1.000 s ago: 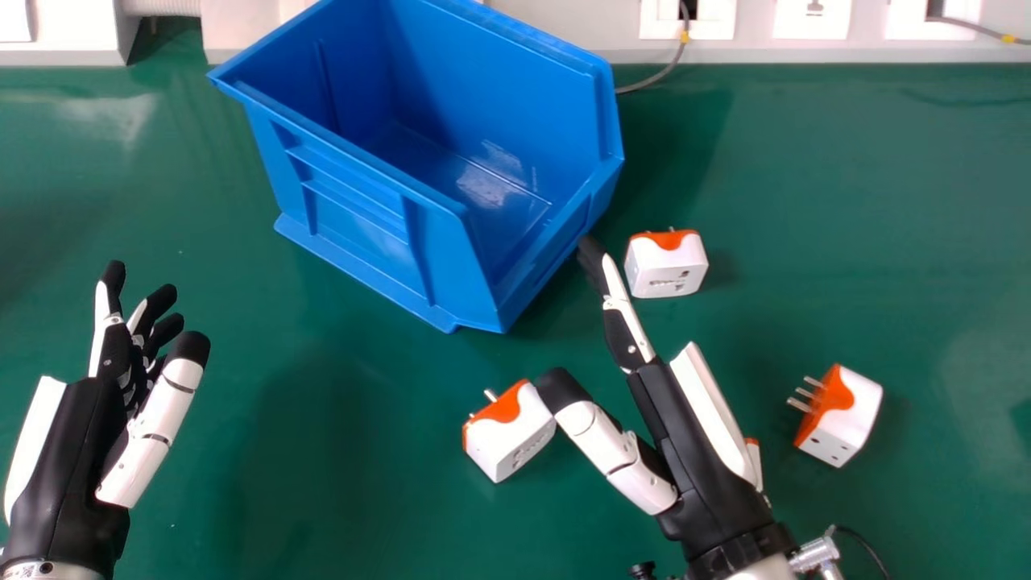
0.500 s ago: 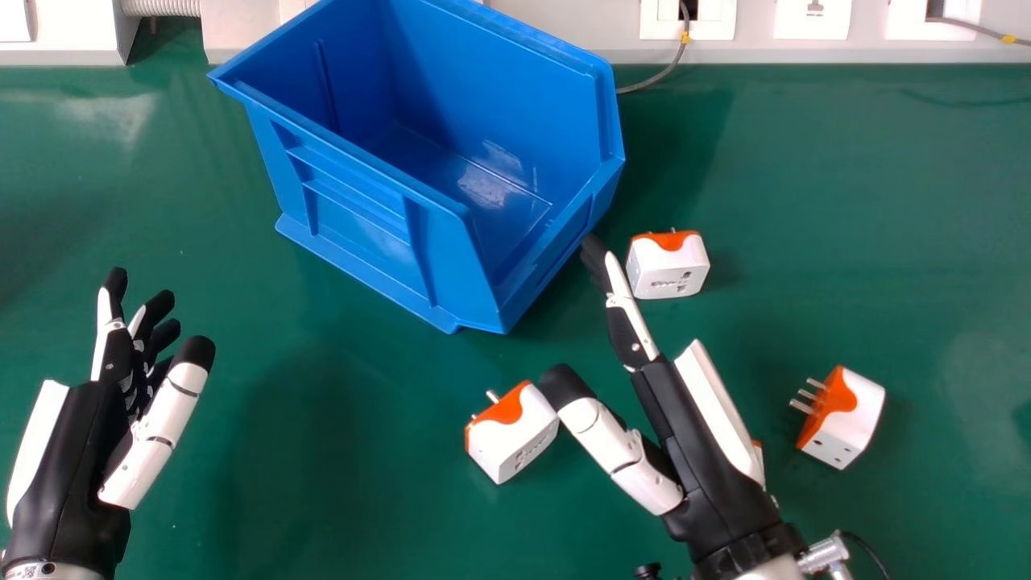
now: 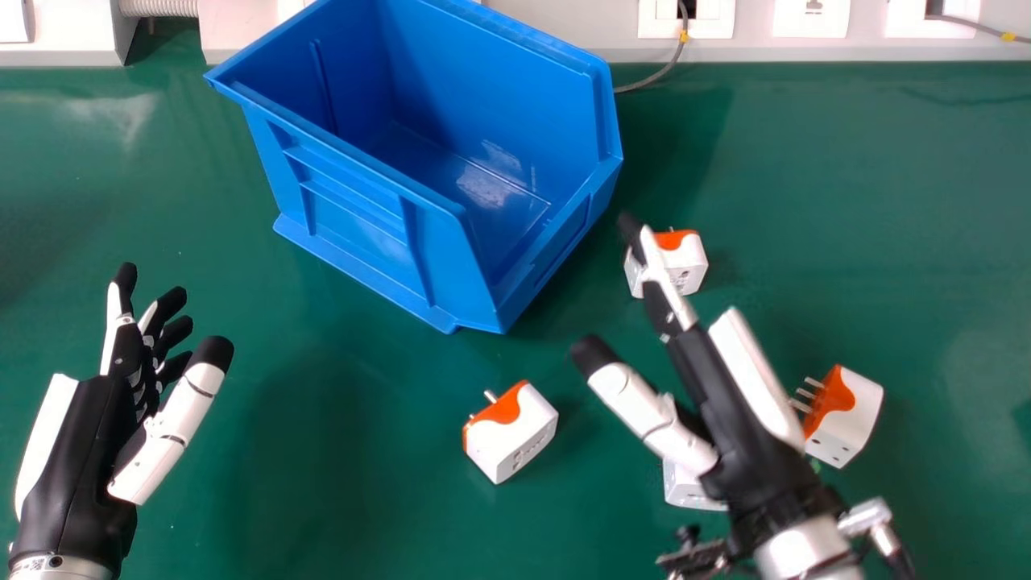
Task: Pick all objects and put in blue box
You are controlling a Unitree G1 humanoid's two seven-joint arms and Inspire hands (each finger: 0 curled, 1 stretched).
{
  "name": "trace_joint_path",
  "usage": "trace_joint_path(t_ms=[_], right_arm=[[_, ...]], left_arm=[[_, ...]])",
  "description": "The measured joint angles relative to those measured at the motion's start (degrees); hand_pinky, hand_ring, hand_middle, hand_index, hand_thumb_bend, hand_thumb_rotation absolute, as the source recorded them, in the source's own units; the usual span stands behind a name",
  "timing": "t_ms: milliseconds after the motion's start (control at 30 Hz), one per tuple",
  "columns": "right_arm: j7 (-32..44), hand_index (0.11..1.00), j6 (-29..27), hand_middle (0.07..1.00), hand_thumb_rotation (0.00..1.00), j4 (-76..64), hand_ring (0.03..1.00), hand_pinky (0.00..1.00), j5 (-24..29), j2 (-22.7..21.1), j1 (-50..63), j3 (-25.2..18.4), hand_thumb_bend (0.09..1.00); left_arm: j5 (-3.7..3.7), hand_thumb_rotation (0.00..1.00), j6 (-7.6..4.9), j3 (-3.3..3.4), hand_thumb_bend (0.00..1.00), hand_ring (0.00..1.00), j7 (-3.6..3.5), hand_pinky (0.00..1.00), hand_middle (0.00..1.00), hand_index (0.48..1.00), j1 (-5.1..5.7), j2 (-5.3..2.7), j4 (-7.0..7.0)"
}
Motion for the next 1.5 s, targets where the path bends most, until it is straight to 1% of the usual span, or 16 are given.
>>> trace_joint_path(t_ms=[67,133,167,333,433,533,633,733,833,933,1000,1100,1200,1300,1433,1500], right_arm=[[0.4,1.0,1.2,1.0,1.0,-0.8,1.0,0.99,-0.8,-1.4,-1.5,-0.8,0.407],[0.6,1.0,2.2,1.0,0.99,-1.2,1.0,0.98,-1.2,-2.0,-2.3,-1.5,0.406],[0.8,1.0,2.6,1.0,0.99,-1.5,1.0,0.98,-1.2,-2.3,-2.6,-1.9,0.407],[0.2,1.0,3.7,1.0,0.97,-2.2,1.0,0.98,-0.6,-2.6,-2.7,-4.5,0.407],[-1.3,1.0,3.8,1.0,0.96,-2.4,1.0,0.98,-0.5,-2.3,-2.7,-5.6,0.406],[-2.3,1.0,3.8,1.0,0.95,-2.5,1.0,0.97,-0.5,-1.8,-2.7,-6.1,0.407],[-2.4,1.0,3.8,1.0,0.95,-2.5,1.0,0.97,-0.5,-1.4,-2.7,-6.2,0.407],[-2.4,1.0,3.8,1.0,0.95,-2.9,1.0,0.97,-0.6,-1.2,-2.4,-6.1,0.408],[-2.4,1.0,3.8,1.0,0.95,-3.1,1.0,0.97,-0.7,-1.0,-2.0,-6.1,0.412],[-2.4,1.0,3.8,1.0,0.96,-4.2,1.0,0.98,-0.7,-0.9,-0.3,-5.9,0.414],[-2.4,1.0,3.8,1.0,0.96,-4.9,1.0,0.98,-0.7,-0.8,1.3,-5.4,0.416],[-2.2,1.0,3.8,1.0,0.96,-5.4,1.0,0.98,-0.9,-0.8,3.8,-4.7,0.417],[-1.3,1.0,4.2,1.0,0.96,-6.0,1.0,0.97,-1.0,-1.2,5.8,-4.5,0.419],[0.4,1.0,5.1,1.0,0.96,-7.6,1.0,0.98,-1.3,-2.4,7.5,-4.5,0.426],[3.0,1.0,8.1,1.0,0.96,-9.8,1.0,0.98,-4.3,-4.8,9.2,-4.5,0.45],[4.8,1.0,10.3,1.0,0.96,-11.3,1.0,0.97,-6.6,-6.3,9.7,-4.5,0.503]], left_arm=[[-0.01,0.69,0.84,-0.14,0.58,0.94,0.04,0.89,0.96,0.942,0.22,-0.01,-1.03],[-0.01,0.68,0.96,-0.29,0.58,0.93,0.04,0.89,0.96,0.941,0.36,-0.01,-1.82],[-0.01,0.68,0.96,-0.33,0.59,0.93,0.04,0.89,0.96,0.94,0.36,-0.01,-1.95],[-0.02,0.69,1.04,-0.61,0.6,0.93,0.03,0.88,0.96,0.941,0.38,-0.01,-1.98],[-0.08,0.69,1.67,-0.65,0.6,0.93,0.0,0.88,0.96,0.942,0.37,-0.01,-2.01],[-0.1,0.68,1.76,-0.67,0.58,0.94,-0.08,0.89,0.96,0.942,0.36,0.0,-2.01],[-0.12,0.68,1.81,-0.67,0.57,0.94,-0.08,0.89,0.96,0.942,0.35,0.0,-2.01],[-0.12,0.68,2.34,-0.67,0.58,0.94,-0.08,0.89,0.96,0.942,0.4,0.0,-2.18],[-0.19,0.69,2.9,-0.67,0.59,0.94,-0.12,0.89,0.96,0.942,0.54,0.0,-2.98],[-0.33,0.69,2.96,-0.66,0.59,0.94,-0.51,0.89,0.96,0.942,0.92,0.0,-3.83],[-0.41,0.68,2.99,-0.66,0.59,0.94,-0.61,0.89,0.96,0.942,1.12,0.0,-3.98],[-0.42,0.68,3.35,-0.67,0.59,0.94,-0.65,0.89,0.96,0.942,1.53,-0.01,-4.63],[-0.42,0.68,3.41,-0.66,0.58,0.94,-0.65,0.89,0.96,0.943,1.66,-0.01,-4.9],[-0.42,0.68,3.41,-0.66,0.58,0.94,-0.68,0.89,0.96,0.943,1.7,-0.01,-4.88],[-0.45,0.68,3.42,-0.65,0.59,0.94,-1.05,0.89,0.96,0.942,1.7,0.0,-4.67],[-0.54,0.68,3.66,-0.64,0.6,0.94,-1.12,0.9,0.96,0.941,1.79,0.0,-4.73]])
